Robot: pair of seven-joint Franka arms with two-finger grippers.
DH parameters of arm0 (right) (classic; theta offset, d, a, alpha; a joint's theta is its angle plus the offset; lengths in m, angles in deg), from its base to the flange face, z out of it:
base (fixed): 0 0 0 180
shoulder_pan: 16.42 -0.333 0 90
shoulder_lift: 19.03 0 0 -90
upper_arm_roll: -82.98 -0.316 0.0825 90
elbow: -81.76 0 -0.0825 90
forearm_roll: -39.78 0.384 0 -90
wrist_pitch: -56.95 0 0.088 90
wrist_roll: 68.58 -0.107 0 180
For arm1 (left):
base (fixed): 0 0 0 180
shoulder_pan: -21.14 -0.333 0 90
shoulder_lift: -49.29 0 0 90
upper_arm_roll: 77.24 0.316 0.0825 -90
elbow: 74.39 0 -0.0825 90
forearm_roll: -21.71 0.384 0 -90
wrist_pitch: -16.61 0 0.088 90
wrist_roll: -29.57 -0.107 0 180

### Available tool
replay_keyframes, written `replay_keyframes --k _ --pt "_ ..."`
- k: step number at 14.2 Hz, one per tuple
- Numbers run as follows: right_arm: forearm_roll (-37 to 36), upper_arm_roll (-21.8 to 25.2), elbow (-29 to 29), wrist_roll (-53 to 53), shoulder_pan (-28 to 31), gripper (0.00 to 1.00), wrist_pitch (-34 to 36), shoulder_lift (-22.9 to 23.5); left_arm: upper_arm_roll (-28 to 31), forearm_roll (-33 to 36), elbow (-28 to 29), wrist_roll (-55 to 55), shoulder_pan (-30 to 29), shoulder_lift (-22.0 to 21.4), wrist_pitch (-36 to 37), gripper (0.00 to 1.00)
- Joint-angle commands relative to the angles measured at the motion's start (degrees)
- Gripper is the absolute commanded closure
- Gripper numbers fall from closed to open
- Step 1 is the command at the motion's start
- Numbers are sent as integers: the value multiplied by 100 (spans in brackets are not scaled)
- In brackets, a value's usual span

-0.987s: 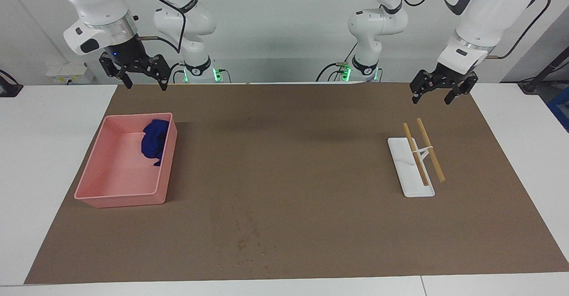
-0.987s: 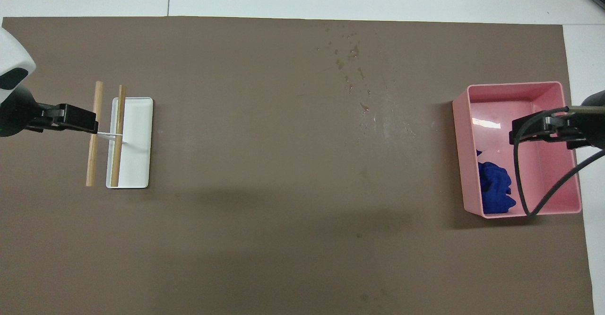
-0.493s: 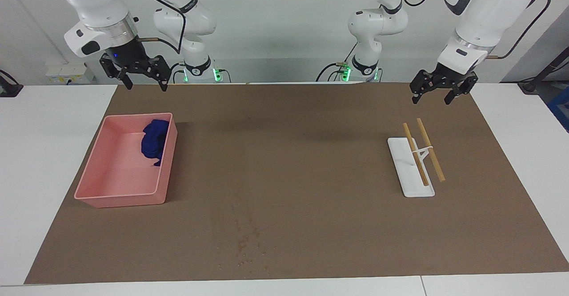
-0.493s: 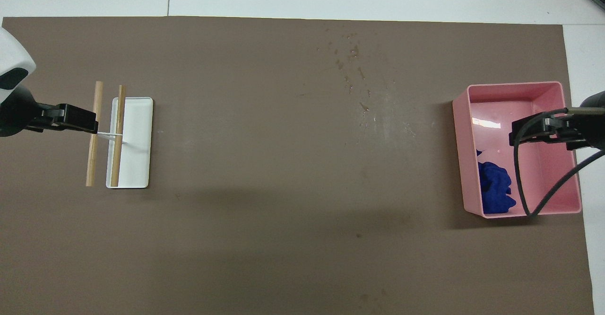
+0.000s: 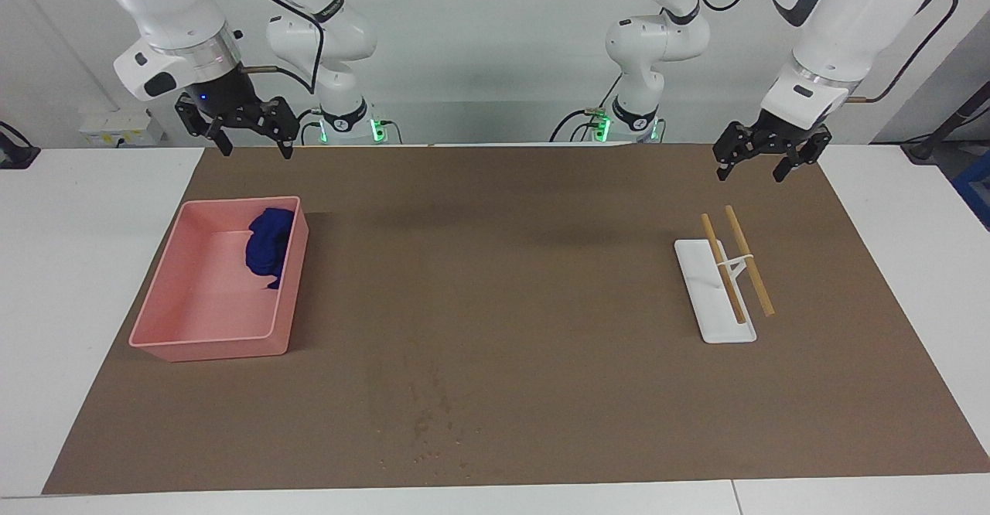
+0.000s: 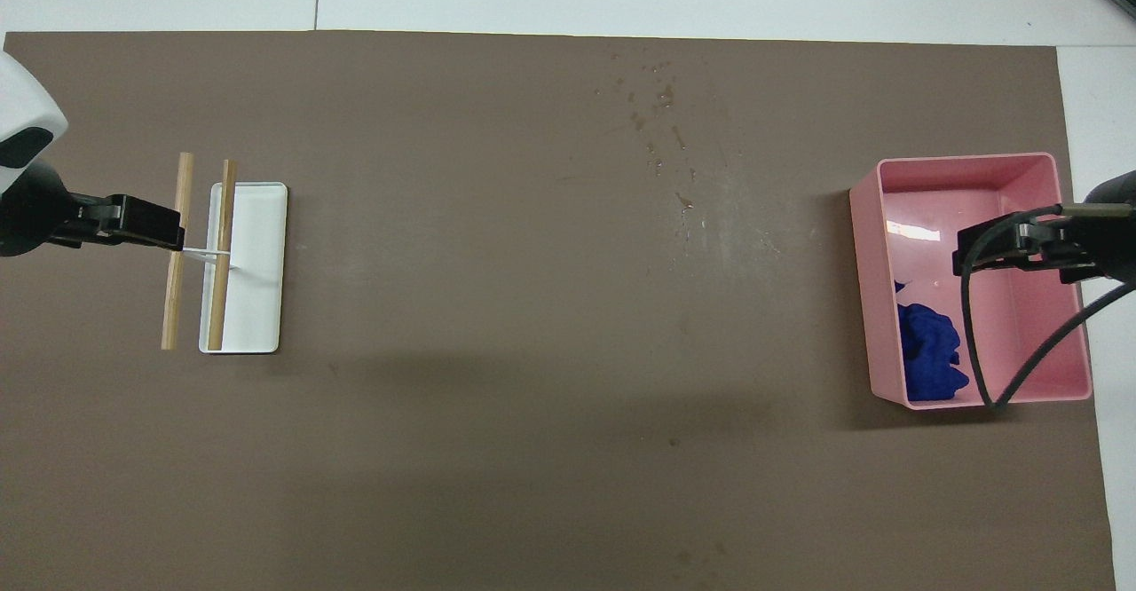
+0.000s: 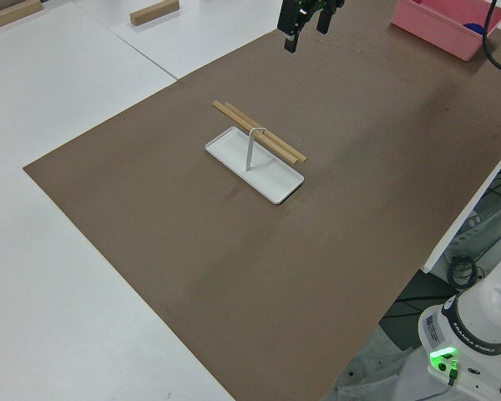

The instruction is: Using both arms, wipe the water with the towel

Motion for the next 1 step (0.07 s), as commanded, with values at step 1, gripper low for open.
replay_keyframes --k 1 --pt "-38 79 198 63 -61 0 20 -126 44 -55 157 -48 16 -136 -26 0"
